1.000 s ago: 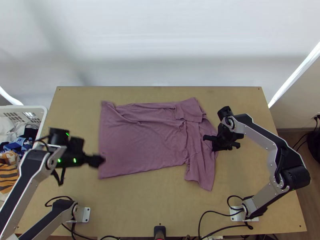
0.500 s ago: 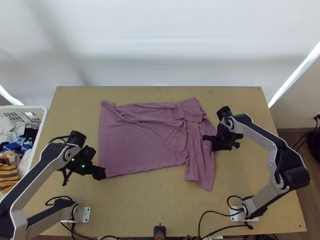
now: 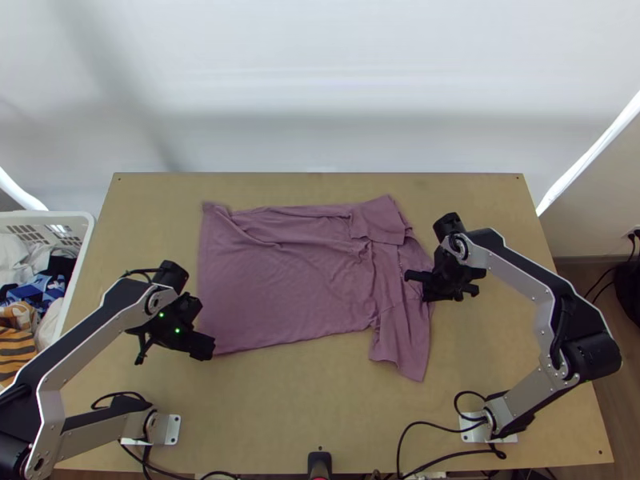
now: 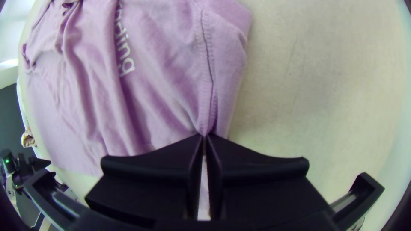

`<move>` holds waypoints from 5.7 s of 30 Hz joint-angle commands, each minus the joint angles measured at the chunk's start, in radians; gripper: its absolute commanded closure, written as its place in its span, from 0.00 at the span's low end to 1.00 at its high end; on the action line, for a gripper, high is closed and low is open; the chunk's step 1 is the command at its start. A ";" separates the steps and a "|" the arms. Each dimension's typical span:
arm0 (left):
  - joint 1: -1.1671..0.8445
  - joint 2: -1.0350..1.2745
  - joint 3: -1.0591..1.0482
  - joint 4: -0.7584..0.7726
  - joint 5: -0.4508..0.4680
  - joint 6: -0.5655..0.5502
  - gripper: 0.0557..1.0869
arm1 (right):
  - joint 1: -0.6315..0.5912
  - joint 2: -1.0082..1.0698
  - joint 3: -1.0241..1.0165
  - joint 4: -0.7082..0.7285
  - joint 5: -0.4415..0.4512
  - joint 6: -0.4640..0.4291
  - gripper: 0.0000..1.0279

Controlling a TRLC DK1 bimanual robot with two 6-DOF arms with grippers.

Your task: Fold the t-shirt

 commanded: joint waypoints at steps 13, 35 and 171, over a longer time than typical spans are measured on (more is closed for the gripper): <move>-0.065 0.122 -0.049 0.060 -0.006 0.003 0.54 | -0.008 -0.036 -0.036 0.003 0.007 0.010 0.97; 0.039 -0.113 0.184 0.163 -0.084 -0.163 0.96 | -0.082 -0.330 0.078 -0.010 0.031 -0.020 0.97; 0.353 0.216 0.187 0.649 0.103 -0.468 0.96 | -0.155 0.229 0.503 -0.122 0.023 -0.105 0.97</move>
